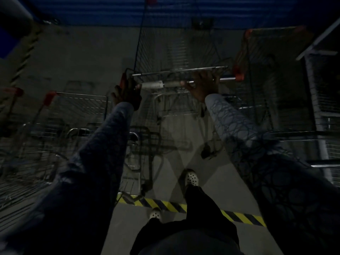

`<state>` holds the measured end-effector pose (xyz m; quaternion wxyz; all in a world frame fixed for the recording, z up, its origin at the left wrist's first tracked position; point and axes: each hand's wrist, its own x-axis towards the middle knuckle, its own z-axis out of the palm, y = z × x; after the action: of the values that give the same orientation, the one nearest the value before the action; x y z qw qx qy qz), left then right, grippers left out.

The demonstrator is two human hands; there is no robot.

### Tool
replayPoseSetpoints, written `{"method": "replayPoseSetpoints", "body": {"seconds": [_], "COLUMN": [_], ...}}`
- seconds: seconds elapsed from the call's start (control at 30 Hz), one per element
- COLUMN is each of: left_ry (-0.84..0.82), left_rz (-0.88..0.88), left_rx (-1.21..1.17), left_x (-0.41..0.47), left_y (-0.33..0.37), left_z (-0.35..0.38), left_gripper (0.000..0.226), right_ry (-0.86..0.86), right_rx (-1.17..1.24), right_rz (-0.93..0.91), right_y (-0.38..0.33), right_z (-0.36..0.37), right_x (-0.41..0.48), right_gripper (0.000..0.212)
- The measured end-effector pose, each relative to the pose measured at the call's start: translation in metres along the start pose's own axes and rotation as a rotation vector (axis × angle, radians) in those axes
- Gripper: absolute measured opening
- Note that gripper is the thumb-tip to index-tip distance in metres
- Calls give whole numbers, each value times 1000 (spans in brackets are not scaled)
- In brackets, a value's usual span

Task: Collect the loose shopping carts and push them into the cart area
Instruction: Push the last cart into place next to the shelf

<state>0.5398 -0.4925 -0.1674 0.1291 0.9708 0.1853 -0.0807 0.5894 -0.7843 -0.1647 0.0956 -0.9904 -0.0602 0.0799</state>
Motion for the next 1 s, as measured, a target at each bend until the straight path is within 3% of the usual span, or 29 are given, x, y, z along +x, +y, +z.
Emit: {"method": "replayPoseSetpoints", "body": {"seconds": [0.23, 0.33, 0.4, 0.47, 0.57, 0.63, 0.67, 0.77, 0.87, 1.0], "left_ry": [-17, -5, -5, -16, -23, -26, -17, 35, 70, 54], "left_rz": [89, 137, 155, 157, 173, 182, 194, 224, 220, 248], "left_rx": [-21, -36, -7, 28, 53, 24, 24, 35, 52, 124], "left_x": [-122, -186, -220, -246, -282, -307, -319, -351, -385, -430], "left_y": [-71, -100, -118, -132, -150, -160, -165, -177, -186, -196], "left_z": [8, 8, 8, 10, 14, 16, 18, 25, 28, 27], "left_gripper": [60, 75, 88, 84, 74, 87, 89, 78, 67, 76], "right_ry": [22, 12, 8, 39, 18, 102, 147, 46, 3, 33], "right_rx": [29, 65, 66, 33, 9, 22, 34, 15, 10, 6], "right_rz": [41, 56, 49, 66, 115, 100, 112, 224, 206, 200], "right_y": [-32, -41, -50, -54, -56, -57, -54, -45, -39, -42], "right_z": [26, 36, 39, 42, 49, 56, 59, 59, 63, 70], "right_x": [-143, -209, -250, -284, -329, -359, -371, -407, -441, -489], "right_gripper": [77, 78, 89, 96, 75, 68, 67, 76, 59, 53]}}
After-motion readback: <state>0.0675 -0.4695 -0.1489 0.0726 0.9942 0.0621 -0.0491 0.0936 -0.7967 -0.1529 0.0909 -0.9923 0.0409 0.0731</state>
